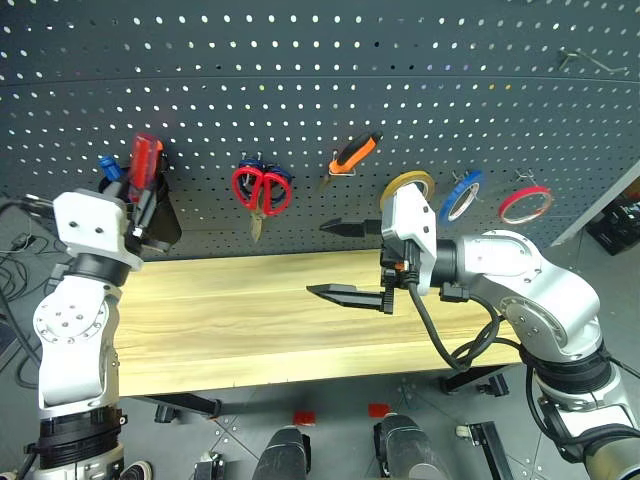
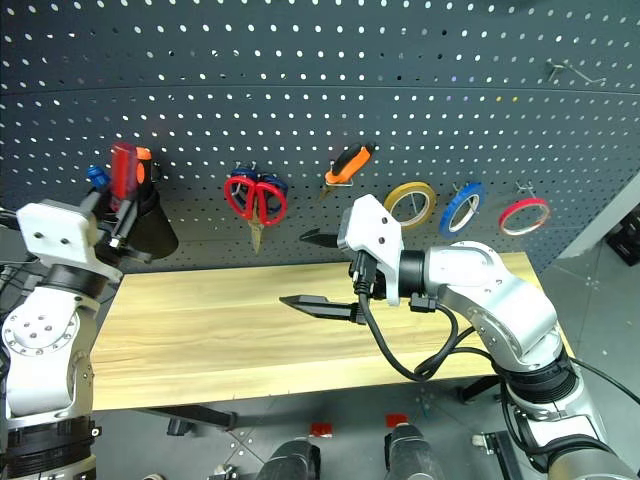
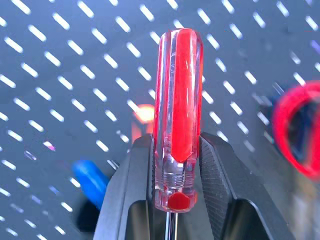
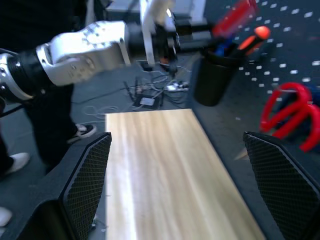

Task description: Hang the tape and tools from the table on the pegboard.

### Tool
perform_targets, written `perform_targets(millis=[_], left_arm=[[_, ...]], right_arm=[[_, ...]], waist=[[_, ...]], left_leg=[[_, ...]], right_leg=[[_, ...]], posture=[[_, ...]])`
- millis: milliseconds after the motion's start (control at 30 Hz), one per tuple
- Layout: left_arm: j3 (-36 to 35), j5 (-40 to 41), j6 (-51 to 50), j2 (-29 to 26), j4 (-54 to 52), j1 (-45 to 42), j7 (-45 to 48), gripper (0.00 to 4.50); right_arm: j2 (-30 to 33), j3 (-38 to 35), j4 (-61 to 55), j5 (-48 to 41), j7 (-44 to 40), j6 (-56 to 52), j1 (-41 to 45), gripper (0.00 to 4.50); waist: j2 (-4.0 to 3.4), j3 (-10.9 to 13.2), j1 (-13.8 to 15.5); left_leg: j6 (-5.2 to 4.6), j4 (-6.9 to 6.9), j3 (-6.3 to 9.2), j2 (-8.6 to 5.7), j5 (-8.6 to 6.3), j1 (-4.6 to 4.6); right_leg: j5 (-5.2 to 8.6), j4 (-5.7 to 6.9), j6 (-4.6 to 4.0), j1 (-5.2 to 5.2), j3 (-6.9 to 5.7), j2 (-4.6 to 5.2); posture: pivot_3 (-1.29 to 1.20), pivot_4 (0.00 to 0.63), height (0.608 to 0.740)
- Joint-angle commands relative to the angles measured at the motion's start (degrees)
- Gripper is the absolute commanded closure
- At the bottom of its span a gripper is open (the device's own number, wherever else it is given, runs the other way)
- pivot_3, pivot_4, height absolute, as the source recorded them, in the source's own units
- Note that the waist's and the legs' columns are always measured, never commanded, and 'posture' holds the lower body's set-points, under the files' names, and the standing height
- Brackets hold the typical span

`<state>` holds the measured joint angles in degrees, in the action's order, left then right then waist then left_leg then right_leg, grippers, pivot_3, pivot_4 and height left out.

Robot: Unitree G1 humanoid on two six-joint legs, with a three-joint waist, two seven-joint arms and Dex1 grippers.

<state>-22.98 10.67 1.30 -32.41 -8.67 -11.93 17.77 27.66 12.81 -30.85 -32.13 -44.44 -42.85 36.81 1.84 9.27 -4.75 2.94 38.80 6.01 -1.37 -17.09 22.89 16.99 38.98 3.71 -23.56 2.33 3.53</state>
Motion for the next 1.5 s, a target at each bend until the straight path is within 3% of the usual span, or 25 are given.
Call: perform_targets(millis=[33,433,733,900,933,1267,1500], left_arm=[[-0.37,2.28,-1.01,0.11,-4.11,-4.01,-1.11,3.59],[-2.31,6.76,-3.63,0.45,6.69,-17.82,-3.08,3.59],[-2.73,5.17,2.33,1.76,18.19,-19.47,-4.69,3.59],[-3.40,5.66,2.94,2.24,17.21,-17.47,-6.12,3.59],[-3.85,5.83,2.96,2.59,16.22,-16.40,-6.67,2.83],[-3.45,4.83,-1.07,4.20,4.97,-12.07,-12.45,0.02],[5.76,5.04,-18.34,6.74,-7.48,-8.69,-13.14,0.02]], right_arm=[[-0.89,-2.70,-1.00,-1.62,0.62,0.57,1.84,0.00],[-6.30,-5.91,2.60,-1.64,5.77,1.70,6.25,0.00],[-8.25,-4.65,3.31,-0.03,7.56,2.86,7.02,0.00],[-8.10,-4.44,2.88,-0.04,7.61,2.73,6.71,0.00],[-8.01,-4.44,2.83,-0.04,7.58,2.72,6.63,0.00],[-6.03,-6.13,3.83,0.48,7.20,3.53,5.39,0.00],[-5.47,-10.00,4.13,1.26,10.29,5.24,1.37,0.00]], waist=[[0.01,-0.22,-0.01],[0.16,-1.57,-0.51],[0.17,-1.85,-1.20],[0.19,-2.16,-1.80],[0.19,-2.27,-1.96],[0.34,-3.02,-2.82],[0.21,-4.69,-2.05]], left_leg=[[0.00,0.01,0.01,0.01,0.00,0.00],[0.01,0.05,0.02,-0.01,0.01,-0.06],[0.02,0.10,0.07,-0.04,0.01,-0.05],[0.02,0.10,0.08,-0.04,0.01,-0.04],[0.02,0.10,0.08,-0.04,0.01,-0.04],[0.02,0.10,0.14,-0.09,0.01,-0.04],[0.00,0.08,0.14,-0.22,0.00,-0.16]], right_leg=[[0.00,0.01,0.00,0.00,0.00,-0.01],[0.00,0.04,0.00,0.04,0.02,-0.07],[0.00,0.05,0.00,0.02,0.02,-0.03],[0.00,0.06,0.00,0.02,0.03,-0.02],[0.00,0.06,0.00,0.02,0.03,-0.01],[0.00,0.08,0.00,0.05,0.03,0.03],[0.00,0.07,0.00,0.23,0.07,0.09]], posture=[[-0.07,0.075,0.740],[-0.08,0.069,0.740],[-0.09,0.072,0.740],[-0.10,0.073,0.740],[-0.10,0.073,0.740],[-0.06,0.059,0.740],[-0.04,0.041,0.740]])
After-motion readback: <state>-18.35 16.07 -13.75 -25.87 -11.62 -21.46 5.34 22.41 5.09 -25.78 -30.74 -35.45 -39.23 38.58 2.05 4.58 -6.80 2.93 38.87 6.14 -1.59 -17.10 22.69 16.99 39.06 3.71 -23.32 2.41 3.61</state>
